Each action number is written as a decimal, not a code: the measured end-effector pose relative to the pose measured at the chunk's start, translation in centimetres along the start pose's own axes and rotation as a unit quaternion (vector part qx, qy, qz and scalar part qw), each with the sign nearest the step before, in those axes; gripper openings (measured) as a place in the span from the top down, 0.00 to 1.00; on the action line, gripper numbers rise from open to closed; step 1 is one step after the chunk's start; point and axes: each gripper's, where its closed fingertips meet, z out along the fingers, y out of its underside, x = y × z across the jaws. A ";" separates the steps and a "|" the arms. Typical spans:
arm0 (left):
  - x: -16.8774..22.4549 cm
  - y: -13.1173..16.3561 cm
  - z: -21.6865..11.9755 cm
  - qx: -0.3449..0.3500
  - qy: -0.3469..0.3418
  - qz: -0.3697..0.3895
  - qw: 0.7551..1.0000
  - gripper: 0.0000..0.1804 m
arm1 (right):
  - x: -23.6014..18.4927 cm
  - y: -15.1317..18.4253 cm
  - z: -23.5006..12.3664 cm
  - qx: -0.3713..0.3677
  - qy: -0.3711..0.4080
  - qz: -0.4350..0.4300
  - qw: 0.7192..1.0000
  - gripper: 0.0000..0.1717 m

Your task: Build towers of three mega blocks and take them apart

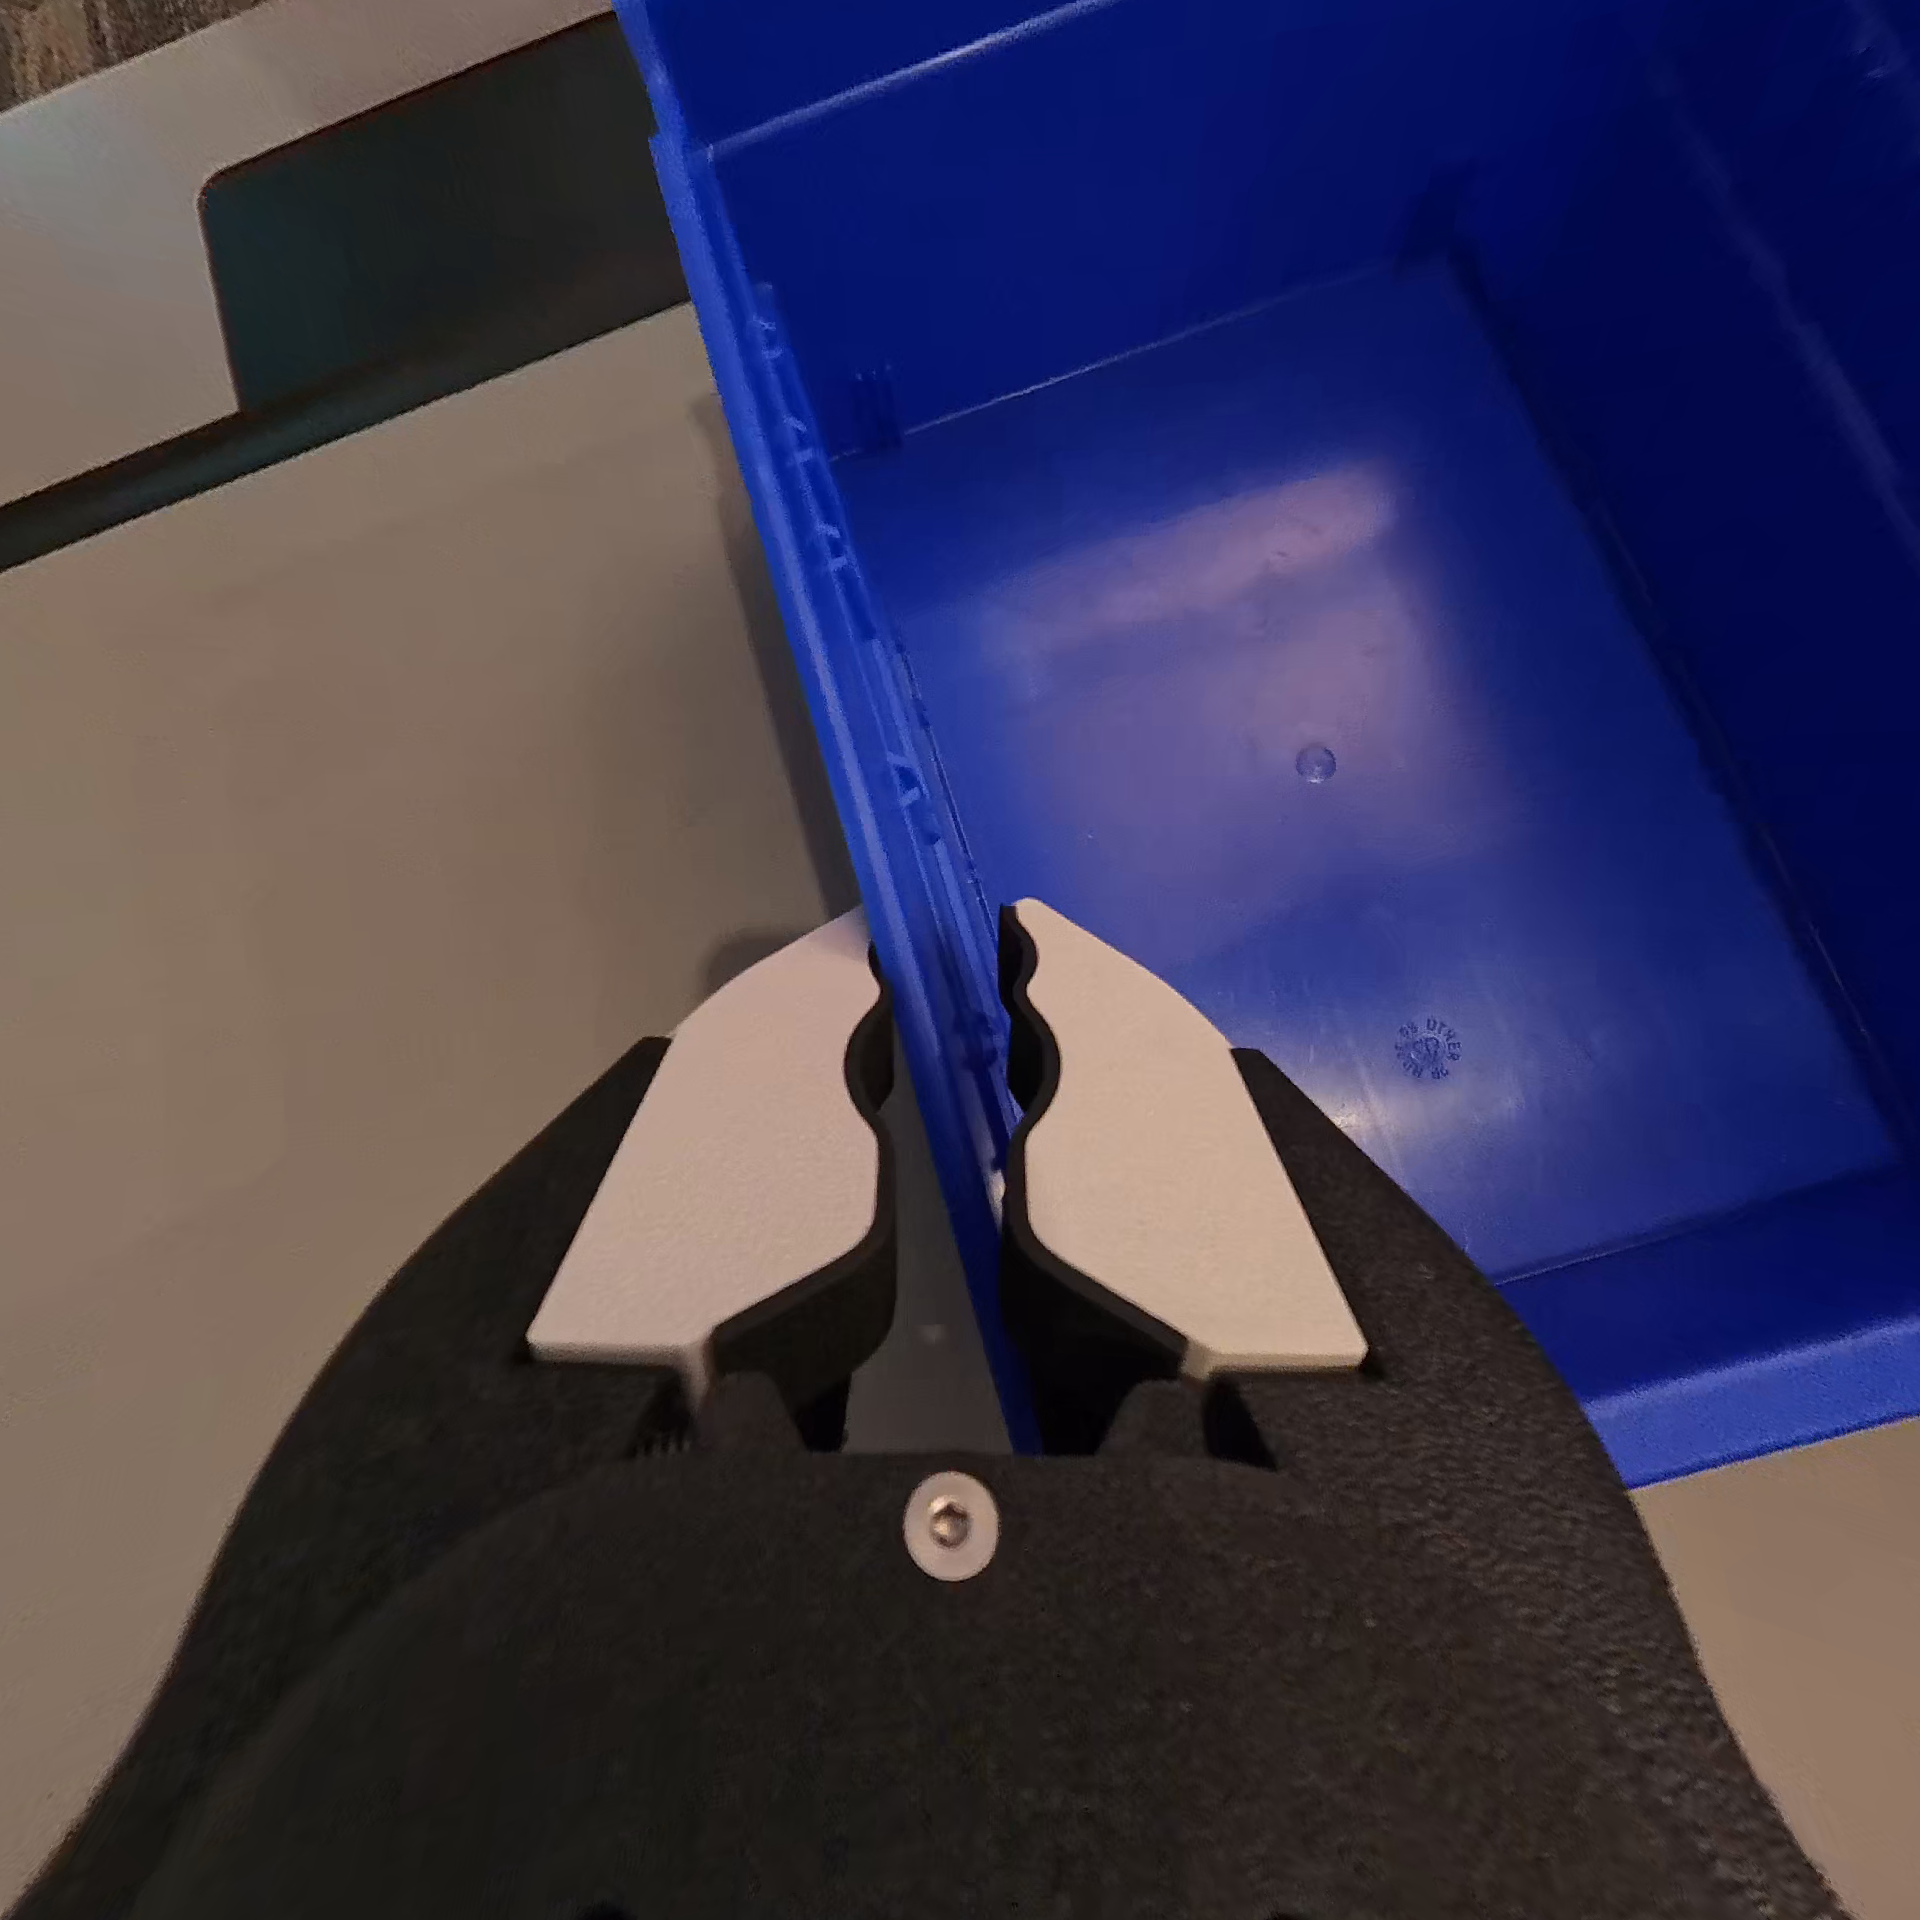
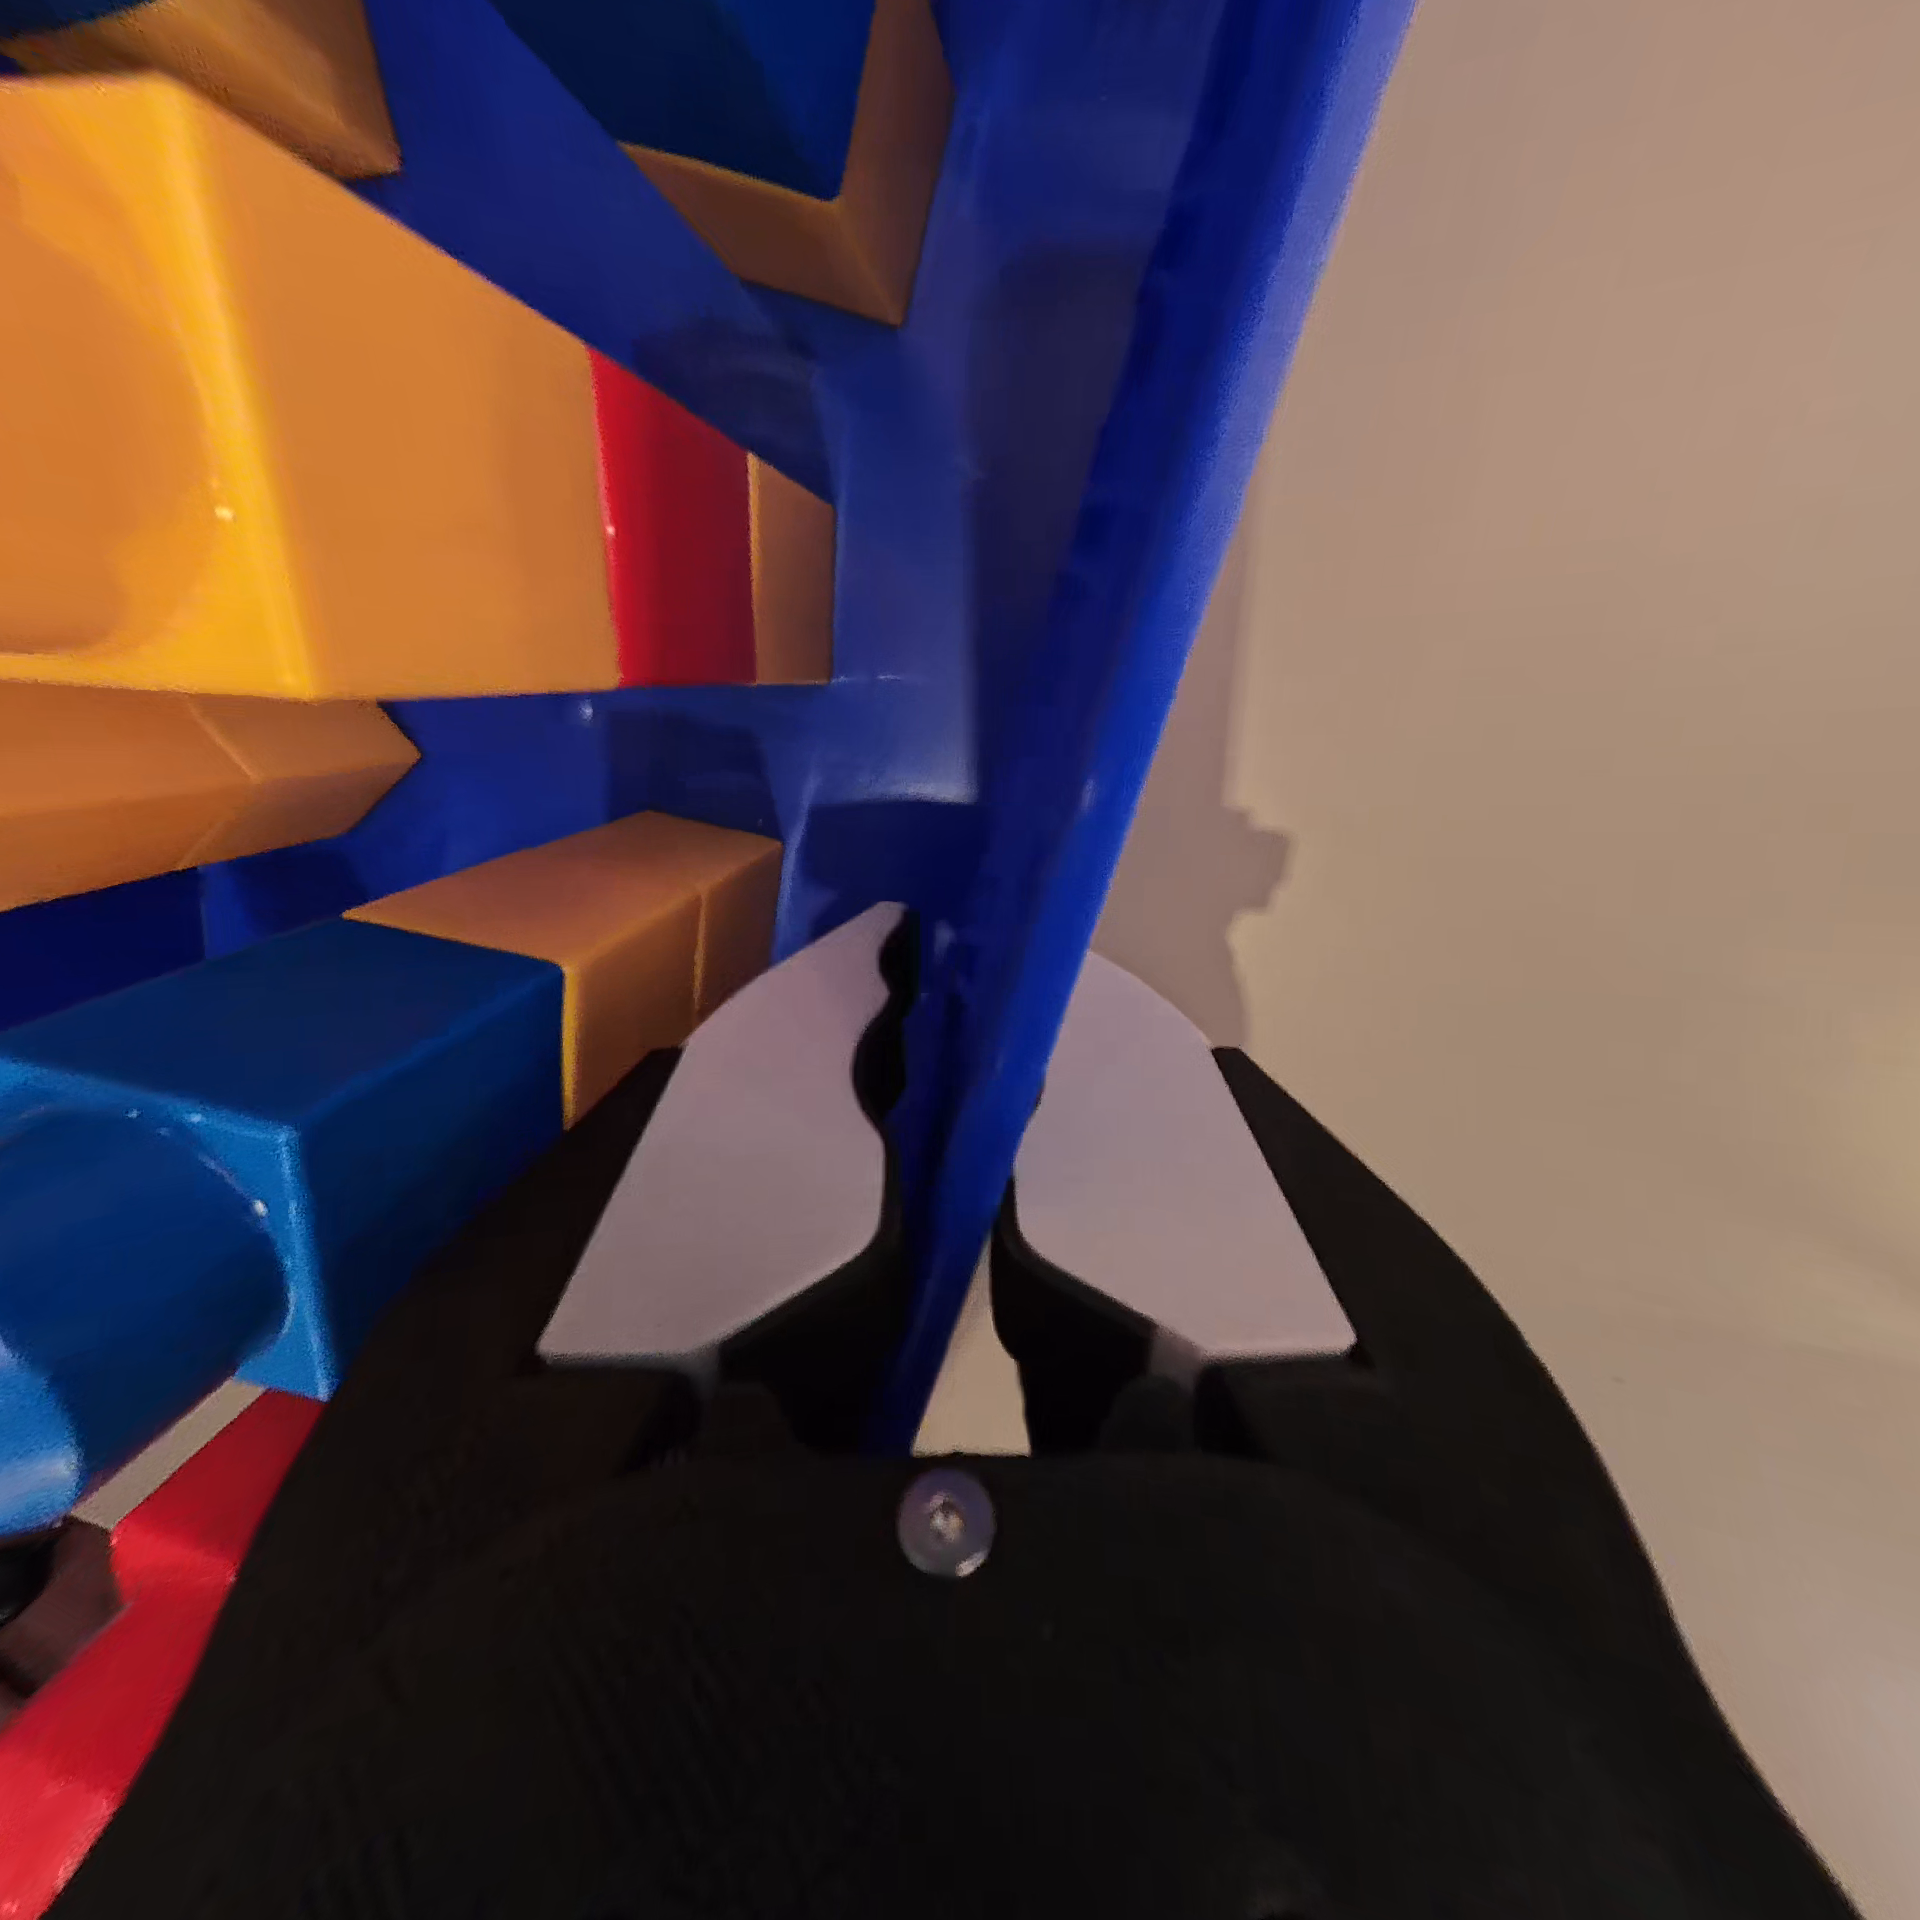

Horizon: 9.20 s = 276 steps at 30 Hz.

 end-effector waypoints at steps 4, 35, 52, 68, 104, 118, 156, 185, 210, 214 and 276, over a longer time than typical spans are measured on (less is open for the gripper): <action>0.4 -0.1 0.0 0.015 0.017 -0.003 1.000 0.90 | 0.2 0.4 0.0 -0.026 0.020 0.008 0.999 0.96; -15.8 1.0 -17.8 0.049 -0.384 0.202 0.900 0.66 | 4.0 2.4 -2.9 -0.033 -0.025 0.027 0.999 0.97; -19.9 6.8 -19.3 0.047 -0.350 0.107 0.930 0.65 | -7.6 -5.9 -14.1 -0.027 -0.004 -0.052 0.998 0.97; -25.9 16.0 -24.1 0.009 -0.357 0.027 0.934 0.63 | -38.3 -16.4 -5.4 -0.039 -0.099 -0.193 0.975 0.97; -20.6 17.1 -18.1 0.168 -0.096 -0.243 0.951 0.57 | -40.6 -19.0 -3.0 0.214 0.061 -0.232 0.947 0.58; -18.4 17.1 -10.5 0.030 -0.098 -0.195 0.975 0.66 | -20.0 -5.8 2.5 0.026 0.082 -0.018 0.996 0.59; -18.2 12.5 -6.2 -0.011 0.072 0.029 0.997 0.85 | 10.0 6.6 -2.6 -0.090 0.021 0.150 0.984 0.97; -17.9 7.8 -23.5 0.414 0.142 -0.095 0.894 0.72 | 12.2 1.1 -13.5 0.182 0.192 0.087 0.961 0.83; -5.6 7.1 -5.9 0.094 -0.012 -0.061 0.994 0.60 | -19.0 -11.2 -19.2 0.520 -0.116 -0.275 0.800 0.63; -5.9 7.7 -4.8 0.063 -0.006 -0.067 0.996 0.76 | -19.2 -11.1 -19.0 0.520 -0.116 -0.283 0.798 0.64; 14.4 -12.1 -17.6 0.269 0.431 0.186 0.841 0.79 | 2.2 -6.9 0.0 0.143 0.009 -0.057 0.988 0.77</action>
